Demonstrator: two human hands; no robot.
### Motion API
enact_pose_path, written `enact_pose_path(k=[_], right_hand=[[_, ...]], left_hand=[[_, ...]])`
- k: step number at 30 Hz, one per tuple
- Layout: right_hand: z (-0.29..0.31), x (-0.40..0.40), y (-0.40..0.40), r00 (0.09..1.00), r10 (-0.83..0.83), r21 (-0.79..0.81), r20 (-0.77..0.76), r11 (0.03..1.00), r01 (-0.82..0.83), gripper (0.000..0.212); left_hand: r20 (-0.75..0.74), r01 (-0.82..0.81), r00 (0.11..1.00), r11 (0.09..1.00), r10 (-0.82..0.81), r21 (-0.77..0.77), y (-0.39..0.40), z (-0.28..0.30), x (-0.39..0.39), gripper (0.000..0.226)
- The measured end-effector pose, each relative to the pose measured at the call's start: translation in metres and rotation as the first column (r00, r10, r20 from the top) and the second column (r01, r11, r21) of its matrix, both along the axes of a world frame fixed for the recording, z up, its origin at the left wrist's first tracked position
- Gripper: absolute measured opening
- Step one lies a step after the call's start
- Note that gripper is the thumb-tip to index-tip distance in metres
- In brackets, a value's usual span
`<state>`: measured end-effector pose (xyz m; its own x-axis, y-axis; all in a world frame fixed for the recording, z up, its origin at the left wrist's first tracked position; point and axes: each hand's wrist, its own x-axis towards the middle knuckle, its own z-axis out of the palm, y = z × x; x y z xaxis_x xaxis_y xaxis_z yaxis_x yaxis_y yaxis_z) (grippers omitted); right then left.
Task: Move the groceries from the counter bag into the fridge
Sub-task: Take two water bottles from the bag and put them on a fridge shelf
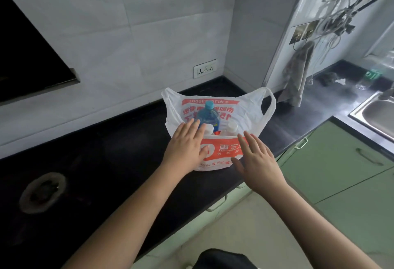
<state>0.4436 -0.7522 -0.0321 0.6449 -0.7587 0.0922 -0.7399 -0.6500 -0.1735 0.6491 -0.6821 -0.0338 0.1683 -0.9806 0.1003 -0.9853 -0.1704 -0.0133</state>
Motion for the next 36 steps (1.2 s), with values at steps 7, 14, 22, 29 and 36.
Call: enact_pose_path(k=[7, 14, 22, 29, 36], right_hand=[[-0.027, 0.019, -0.036, 0.996, -0.027, -0.082, -0.083, 0.996, 0.02, 0.072], [-0.064, 0.014, -0.062, 0.981, -0.029, -0.097, -0.193, 0.995, 0.01, 0.07], [-0.092, 0.002, -0.086, 0.977, 0.073, -0.072, -0.202, 0.993, -0.089, 0.072], [-0.121, -0.009, -0.1, 0.97, 0.133, 0.043, -0.203, 0.991, -0.127, 0.07], [-0.154, -0.022, -0.111, 0.956, 0.154, 0.117, -0.249, 0.985, -0.128, 0.068]], left_hand=[[0.138, -0.008, 0.99, 0.999, 0.003, 0.033, -0.007, -0.015, 0.016, 0.07], [0.116, 0.044, 0.992, 0.999, -0.046, 0.02, -0.004, -0.034, 0.015, 0.05], [0.048, 0.017, 0.999, 0.991, -0.023, 0.134, -0.007, -0.068, 0.014, 0.05], [0.023, -0.024, 1.0, 0.98, 0.02, 0.198, -0.005, -0.103, 0.012, 0.05], [-0.051, -0.073, 0.994, 0.941, 0.095, 0.331, 0.0, -0.13, 0.014, 0.054]])
